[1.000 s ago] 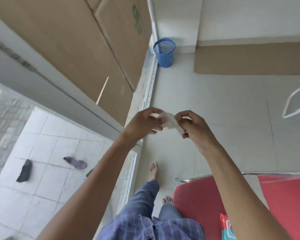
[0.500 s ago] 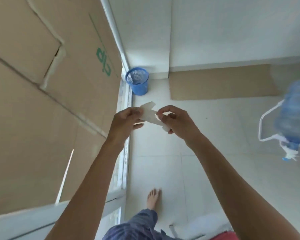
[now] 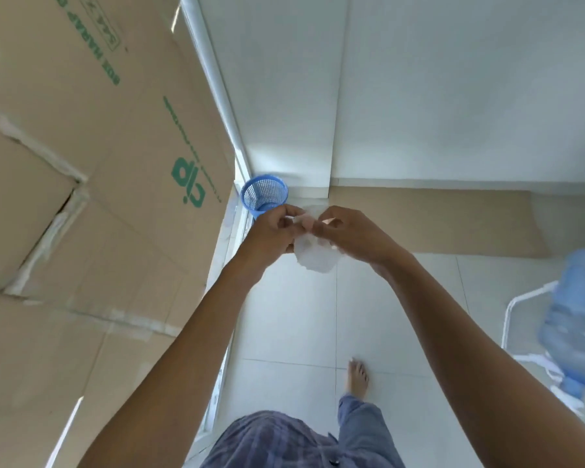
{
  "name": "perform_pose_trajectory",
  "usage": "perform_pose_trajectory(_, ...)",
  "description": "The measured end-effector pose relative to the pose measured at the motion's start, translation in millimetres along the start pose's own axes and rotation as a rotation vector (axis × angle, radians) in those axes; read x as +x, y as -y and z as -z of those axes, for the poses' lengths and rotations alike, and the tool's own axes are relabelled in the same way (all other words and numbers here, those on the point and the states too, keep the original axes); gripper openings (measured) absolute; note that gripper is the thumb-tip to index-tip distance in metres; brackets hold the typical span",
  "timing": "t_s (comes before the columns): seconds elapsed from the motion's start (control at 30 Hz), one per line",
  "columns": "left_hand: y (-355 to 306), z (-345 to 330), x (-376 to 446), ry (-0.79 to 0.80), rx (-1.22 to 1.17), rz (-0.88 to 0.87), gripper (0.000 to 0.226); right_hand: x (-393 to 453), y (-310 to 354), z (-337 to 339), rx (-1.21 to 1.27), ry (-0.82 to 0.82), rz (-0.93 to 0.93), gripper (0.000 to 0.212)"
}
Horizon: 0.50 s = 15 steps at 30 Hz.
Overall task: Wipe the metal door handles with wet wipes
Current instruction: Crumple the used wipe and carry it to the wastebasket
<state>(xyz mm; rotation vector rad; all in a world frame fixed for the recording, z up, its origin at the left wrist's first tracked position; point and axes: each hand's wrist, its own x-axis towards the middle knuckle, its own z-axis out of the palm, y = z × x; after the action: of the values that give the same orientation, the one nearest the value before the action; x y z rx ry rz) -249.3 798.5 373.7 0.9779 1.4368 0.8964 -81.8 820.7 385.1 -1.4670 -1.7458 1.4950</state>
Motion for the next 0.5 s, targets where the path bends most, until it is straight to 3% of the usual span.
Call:
perform_pose_trajectory(0.17, -39.7, -21.9, 56.0, -0.119, -0.097, 0.027, 0.013, 72.3, 5.6, 61.5, -0.012, 0.054, 0.035, 0.006)
perform_pose_trajectory(0.3, -59.1, -19.5, 98.6, -0.256, -0.128, -0.009, 0.015, 129.5, 16.5, 92.3, 0.013, 0.007, 0.03, 0.016)
perform_pose_trajectory(0.4, -69.7, -11.7, 129.7, -0.324, -0.167, -0.044, 0.014, 164.6, 30.9, 100.9, 0.022, 0.195, 0.06, 0.004)
perform_pose_trajectory(0.5, -80.8, 2.1, 175.1, -0.383, -0.132, -0.062, 0.015, 215.6, 43.2, 93.2, -0.005, 0.343, 0.125, 0.017)
